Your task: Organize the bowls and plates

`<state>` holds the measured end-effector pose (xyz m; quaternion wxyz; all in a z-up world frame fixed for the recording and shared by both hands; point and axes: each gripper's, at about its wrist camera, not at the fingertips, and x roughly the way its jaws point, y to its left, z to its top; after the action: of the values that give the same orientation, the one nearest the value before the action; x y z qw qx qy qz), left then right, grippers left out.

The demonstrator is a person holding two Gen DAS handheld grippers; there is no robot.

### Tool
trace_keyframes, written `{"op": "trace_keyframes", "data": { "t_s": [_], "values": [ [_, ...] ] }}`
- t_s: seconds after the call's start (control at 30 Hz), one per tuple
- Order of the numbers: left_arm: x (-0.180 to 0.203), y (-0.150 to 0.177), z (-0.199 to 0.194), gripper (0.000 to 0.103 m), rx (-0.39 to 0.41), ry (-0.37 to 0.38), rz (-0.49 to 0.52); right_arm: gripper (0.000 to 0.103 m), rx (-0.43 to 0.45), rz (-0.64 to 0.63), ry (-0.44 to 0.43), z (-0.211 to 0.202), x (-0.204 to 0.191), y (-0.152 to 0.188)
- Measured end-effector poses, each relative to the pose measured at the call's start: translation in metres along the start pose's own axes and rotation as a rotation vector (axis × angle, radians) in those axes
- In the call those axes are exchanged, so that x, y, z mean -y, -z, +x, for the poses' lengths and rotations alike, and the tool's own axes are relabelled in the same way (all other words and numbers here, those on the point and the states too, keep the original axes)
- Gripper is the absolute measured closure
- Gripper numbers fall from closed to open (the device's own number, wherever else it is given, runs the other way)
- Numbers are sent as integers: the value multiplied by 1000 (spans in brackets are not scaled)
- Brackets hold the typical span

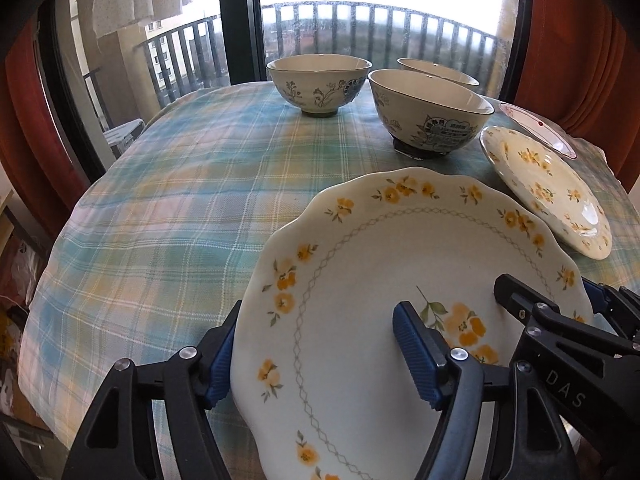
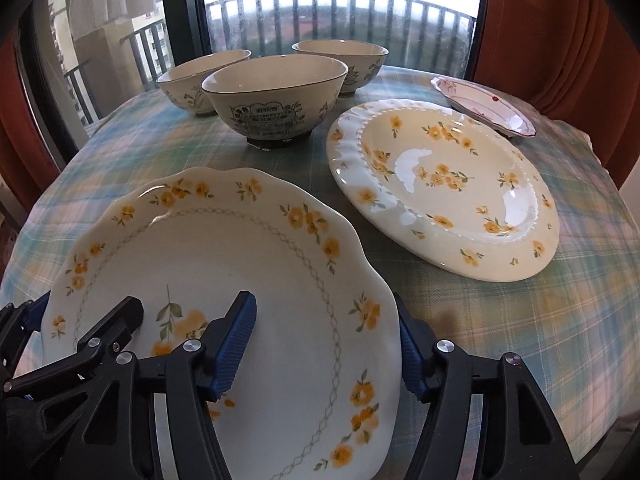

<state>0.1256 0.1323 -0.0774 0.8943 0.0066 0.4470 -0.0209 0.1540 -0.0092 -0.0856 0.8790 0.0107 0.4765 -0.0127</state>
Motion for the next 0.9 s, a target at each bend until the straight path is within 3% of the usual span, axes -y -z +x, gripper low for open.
{"op": "trace_keyframes", "data": {
  "t_s": [0.3, 0.9],
  "values": [
    [4, -2, -2, 31, -15, 1, -6, 36, -31, -7, 21, -3, 2, -3],
    [53, -7, -44, 31, 66, -7, -30, 36, 63, -33, 22, -49, 45, -11]
  ]
}}
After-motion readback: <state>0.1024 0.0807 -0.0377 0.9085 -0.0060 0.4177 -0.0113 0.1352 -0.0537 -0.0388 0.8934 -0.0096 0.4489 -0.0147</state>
